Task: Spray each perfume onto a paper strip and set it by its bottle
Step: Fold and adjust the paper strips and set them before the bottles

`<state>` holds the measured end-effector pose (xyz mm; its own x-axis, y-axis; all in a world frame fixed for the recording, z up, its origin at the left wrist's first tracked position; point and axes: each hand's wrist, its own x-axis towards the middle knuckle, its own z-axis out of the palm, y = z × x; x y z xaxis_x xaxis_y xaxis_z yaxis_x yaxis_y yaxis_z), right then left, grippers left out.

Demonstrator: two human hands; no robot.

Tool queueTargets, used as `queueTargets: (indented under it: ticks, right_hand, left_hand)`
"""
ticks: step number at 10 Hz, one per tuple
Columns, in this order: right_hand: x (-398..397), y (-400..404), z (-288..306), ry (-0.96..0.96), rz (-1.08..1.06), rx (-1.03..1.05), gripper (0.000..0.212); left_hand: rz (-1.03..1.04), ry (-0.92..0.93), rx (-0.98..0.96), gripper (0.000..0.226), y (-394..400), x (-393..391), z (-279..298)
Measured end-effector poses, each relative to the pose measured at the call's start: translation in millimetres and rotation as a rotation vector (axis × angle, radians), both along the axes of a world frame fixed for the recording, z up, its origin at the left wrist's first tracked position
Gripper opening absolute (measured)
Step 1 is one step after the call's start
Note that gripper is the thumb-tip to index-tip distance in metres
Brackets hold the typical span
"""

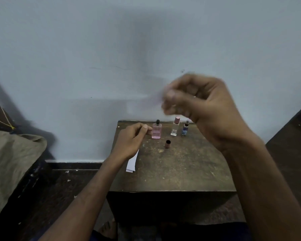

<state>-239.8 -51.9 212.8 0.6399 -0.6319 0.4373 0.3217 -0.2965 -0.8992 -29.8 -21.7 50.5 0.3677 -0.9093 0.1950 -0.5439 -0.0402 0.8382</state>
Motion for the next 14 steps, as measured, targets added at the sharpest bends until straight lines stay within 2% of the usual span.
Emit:
queueTargets:
  ticks: [1, 2, 3, 4, 5, 6, 7, 8, 9, 10, 11, 12, 13, 14]
  right_hand:
    - [-2, -3, -9, -0.415, 0.129, 0.489, 0.006]
    - [-4, -25, -86, 0.140, -0.352, 0.464, 0.004]
    - [-9, -30, -131, 0.628, -0.705, 0.256, 0.006]
    - [-6, -36, -119, 0.410, -0.541, 0.258, 0.006]
    - [3, -27, -97, -0.290, 0.025, 0.717, 0.010]
    - [2, -30, -112, -0.225, -0.044, 0.754, 0.012]
    - [-4, -38, -133, 0.638, -0.590, -0.093, 0.008]
    - [-5, -40, -133, 0.463, -0.561, 0.000, 0.005]
    - [-11, -28, -102, -0.288, -0.031, 0.687, 0.006]
    - [-15, -29, -98, -0.289, -0.047, 0.774, 0.009]
    - [-8, -30, -120, 0.557, -0.546, 0.096, 0.006]
    - [-1, -29, -106, 0.056, -0.264, 0.413, 0.009]
    - [-6, -25, -72, -0.559, 0.333, 0.794, 0.009]
    - [0, -25, -85, -0.222, 0.081, 0.734, 0.010]
  left_hand:
    - [0.029, -0.236, -0.005, 0.023, 5, 3, -5]
    - [0.003, -0.447, 0.056, 0.031, 9, -1, -14]
    - [-0.015, -0.651, 0.173, 0.045, 9, -20, -31]
    - [-0.049, -0.686, 0.270, 0.067, 5, -45, -54]
    - [-0.091, -0.667, 0.393, 0.086, -4, -60, -79]
    - [-0.096, -0.687, 0.447, 0.086, -9, -65, -92]
    - [-0.119, -0.699, 0.442, 0.083, -8, -64, -92]
    - [-0.117, -0.722, 0.468, 0.083, -8, -65, -91]
    - [-0.122, -0.729, 0.489, 0.083, -10, -67, -92]
    - [-0.137, -0.726, 0.481, 0.083, -9, -63, -91]
    - [-0.160, -0.725, 0.487, 0.085, -9, -60, -90]
    - [-0.181, -0.719, 0.505, 0.087, -10, -58, -88]
    - [-0.187, -0.715, 0.505, 0.088, -11, -57, -88]
    - [-0.194, -0.711, 0.497, 0.088, -9, -56, -84]
